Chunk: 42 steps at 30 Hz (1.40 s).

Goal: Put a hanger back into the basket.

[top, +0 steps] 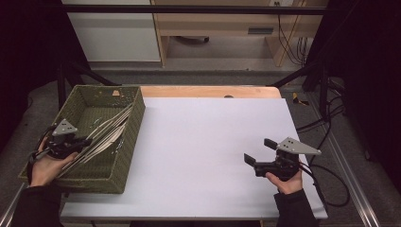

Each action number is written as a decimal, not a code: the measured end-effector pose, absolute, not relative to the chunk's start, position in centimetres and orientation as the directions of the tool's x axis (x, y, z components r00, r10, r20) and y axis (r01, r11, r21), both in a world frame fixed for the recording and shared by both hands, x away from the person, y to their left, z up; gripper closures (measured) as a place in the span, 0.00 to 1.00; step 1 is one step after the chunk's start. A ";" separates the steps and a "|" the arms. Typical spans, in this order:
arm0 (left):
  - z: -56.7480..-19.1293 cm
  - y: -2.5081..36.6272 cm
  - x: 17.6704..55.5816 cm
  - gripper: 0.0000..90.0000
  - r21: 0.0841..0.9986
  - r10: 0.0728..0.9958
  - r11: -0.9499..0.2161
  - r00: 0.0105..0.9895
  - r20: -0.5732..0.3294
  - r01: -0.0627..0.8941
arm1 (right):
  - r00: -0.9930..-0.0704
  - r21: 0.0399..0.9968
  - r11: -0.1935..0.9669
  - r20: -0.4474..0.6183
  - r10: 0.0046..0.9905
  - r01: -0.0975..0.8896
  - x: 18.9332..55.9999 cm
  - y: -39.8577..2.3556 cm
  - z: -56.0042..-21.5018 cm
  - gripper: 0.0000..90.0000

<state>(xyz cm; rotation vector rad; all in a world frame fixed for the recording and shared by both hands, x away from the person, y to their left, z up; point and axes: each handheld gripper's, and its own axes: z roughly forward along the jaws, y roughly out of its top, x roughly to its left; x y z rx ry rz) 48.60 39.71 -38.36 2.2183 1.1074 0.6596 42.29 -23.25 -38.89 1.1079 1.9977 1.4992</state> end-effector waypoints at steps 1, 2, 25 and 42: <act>-38.2 39.7 48.6 0.89 0.669 0.828 -0.496 0.534 0.172 0.553 | -0.602 0.931 0.107 0.136 0.787 0.349 42.3 -23.3 -38.9 0.04; -38.1 39.7 48.5 0.87 0.686 0.834 -0.475 0.531 0.151 0.551 | -0.597 0.932 0.101 0.137 0.791 0.348 42.3 -23.3 -38.8 0.04; -32.5 33.7 41.8 0.37 0.945 0.828 -0.183 0.561 -0.001 0.272 | -0.609 0.937 0.096 0.137 0.781 0.335 42.1 -23.4 -38.7 0.04; -36.6 27.8 41.3 0.10 0.948 0.773 -0.188 0.634 -0.018 0.256 | -0.616 0.948 0.095 0.119 0.779 0.304 41.6 -24.0 -38.3 0.02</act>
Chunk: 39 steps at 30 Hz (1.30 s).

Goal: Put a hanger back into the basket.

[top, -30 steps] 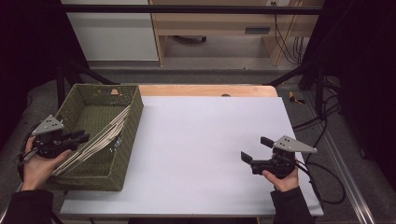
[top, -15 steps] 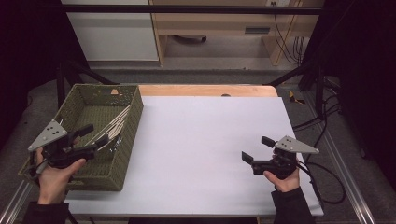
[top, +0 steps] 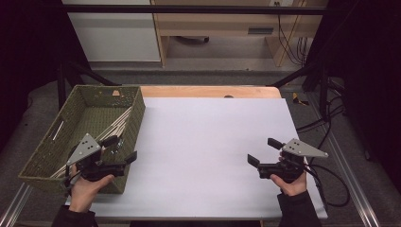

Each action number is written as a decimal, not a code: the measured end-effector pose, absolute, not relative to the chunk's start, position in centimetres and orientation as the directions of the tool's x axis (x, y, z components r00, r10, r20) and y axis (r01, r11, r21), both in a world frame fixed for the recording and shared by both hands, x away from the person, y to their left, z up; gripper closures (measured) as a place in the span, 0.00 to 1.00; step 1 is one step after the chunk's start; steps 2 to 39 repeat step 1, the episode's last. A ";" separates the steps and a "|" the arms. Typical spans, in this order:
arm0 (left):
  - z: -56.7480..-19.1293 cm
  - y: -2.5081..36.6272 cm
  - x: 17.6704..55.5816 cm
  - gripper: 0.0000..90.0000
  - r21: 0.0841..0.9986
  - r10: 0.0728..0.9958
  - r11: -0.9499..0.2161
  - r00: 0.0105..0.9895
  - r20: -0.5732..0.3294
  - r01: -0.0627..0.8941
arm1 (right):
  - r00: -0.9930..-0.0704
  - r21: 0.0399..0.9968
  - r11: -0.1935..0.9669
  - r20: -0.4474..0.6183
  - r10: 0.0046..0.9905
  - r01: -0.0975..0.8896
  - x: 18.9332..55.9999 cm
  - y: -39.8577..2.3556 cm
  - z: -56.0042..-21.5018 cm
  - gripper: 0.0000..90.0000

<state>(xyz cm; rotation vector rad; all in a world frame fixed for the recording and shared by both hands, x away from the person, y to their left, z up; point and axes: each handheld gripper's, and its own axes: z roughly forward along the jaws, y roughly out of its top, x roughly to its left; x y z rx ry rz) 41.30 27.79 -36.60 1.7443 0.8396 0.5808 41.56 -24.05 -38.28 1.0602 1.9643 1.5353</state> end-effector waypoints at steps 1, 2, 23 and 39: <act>-36.7 27.7 41.3 0.10 0.949 0.772 -0.187 0.635 -0.019 0.256 | -0.612 0.948 0.091 0.121 0.782 0.304 41.5 -24.1 -38.2 0.02; -36.7 27.7 41.3 0.10 0.949 0.772 -0.187 0.635 -0.019 0.256 | -0.612 0.948 0.091 0.121 0.782 0.304 41.5 -24.1 -38.2 0.02; -36.7 27.7 41.3 0.10 0.949 0.772 -0.187 0.635 -0.019 0.256 | -0.612 0.948 0.091 0.121 0.782 0.304 41.5 -24.1 -38.2 0.02; -36.7 27.7 41.3 0.10 0.949 0.772 -0.187 0.635 -0.019 0.256 | -0.612 0.948 0.091 0.121 0.782 0.304 41.5 -24.1 -38.2 0.02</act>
